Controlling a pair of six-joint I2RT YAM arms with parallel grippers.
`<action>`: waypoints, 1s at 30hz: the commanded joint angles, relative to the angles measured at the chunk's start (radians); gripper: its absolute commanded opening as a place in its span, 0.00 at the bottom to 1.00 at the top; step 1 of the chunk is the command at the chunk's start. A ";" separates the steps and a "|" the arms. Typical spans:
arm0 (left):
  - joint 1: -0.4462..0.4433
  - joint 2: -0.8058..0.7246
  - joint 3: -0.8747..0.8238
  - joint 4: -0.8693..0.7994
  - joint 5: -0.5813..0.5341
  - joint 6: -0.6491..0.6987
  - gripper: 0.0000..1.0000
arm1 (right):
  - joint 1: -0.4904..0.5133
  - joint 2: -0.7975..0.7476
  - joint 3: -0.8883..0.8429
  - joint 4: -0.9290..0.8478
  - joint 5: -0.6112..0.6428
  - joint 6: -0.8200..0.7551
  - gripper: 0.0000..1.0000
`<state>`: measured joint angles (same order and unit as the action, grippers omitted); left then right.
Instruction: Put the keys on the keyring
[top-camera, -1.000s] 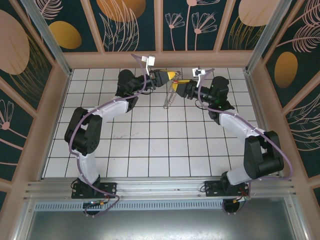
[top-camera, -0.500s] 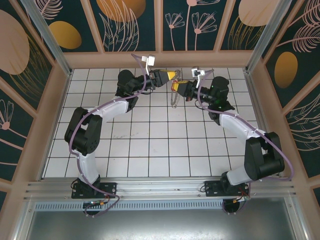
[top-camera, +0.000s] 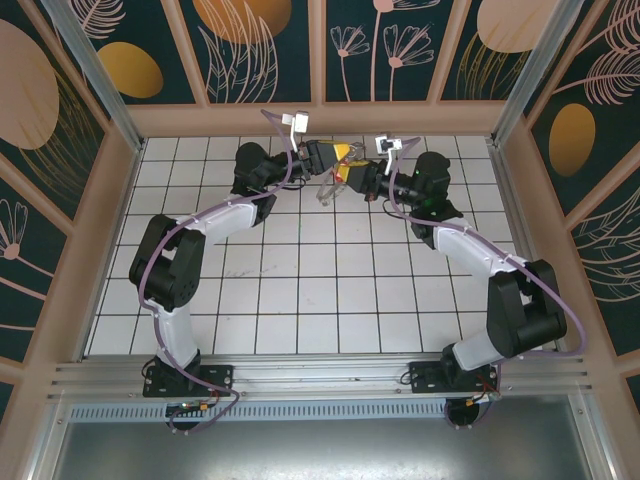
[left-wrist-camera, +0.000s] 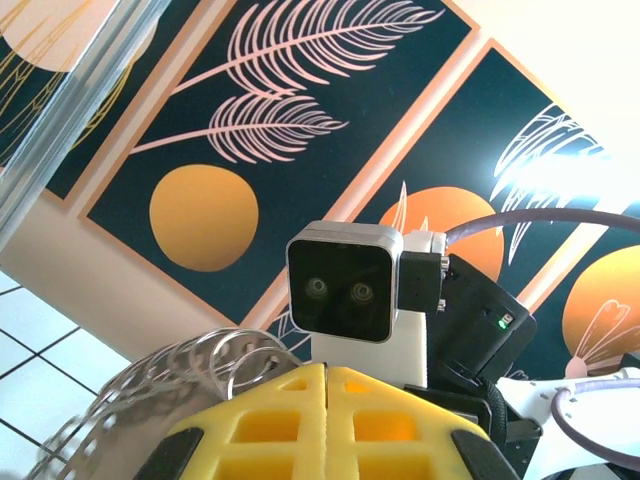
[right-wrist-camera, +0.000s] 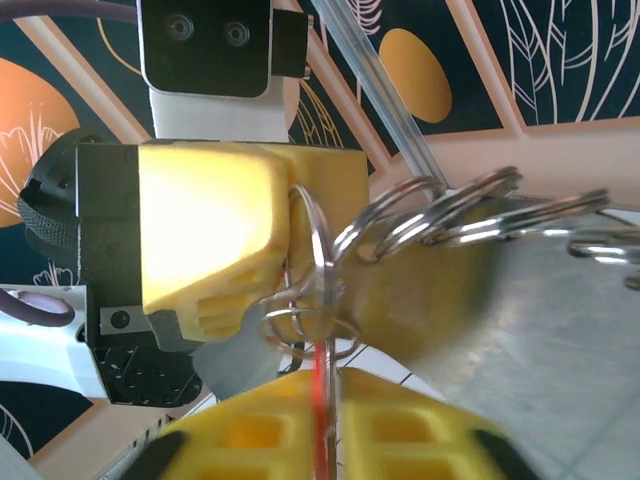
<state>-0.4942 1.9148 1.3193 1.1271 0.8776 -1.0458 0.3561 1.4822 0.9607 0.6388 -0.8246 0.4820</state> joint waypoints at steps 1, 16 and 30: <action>-0.012 -0.040 -0.007 0.104 -0.038 -0.019 0.00 | -0.004 -0.031 -0.019 -0.013 0.028 -0.001 0.30; -0.016 -0.011 -0.078 0.307 -0.162 -0.180 0.00 | -0.119 -0.252 -0.200 0.182 0.270 0.368 0.48; -0.030 -0.002 -0.091 0.289 -0.216 -0.195 0.00 | -0.052 -0.083 -0.054 0.338 0.260 0.524 0.46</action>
<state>-0.5156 1.9160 1.2282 1.3430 0.6830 -1.2251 0.2859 1.3769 0.8646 0.8970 -0.5716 0.9764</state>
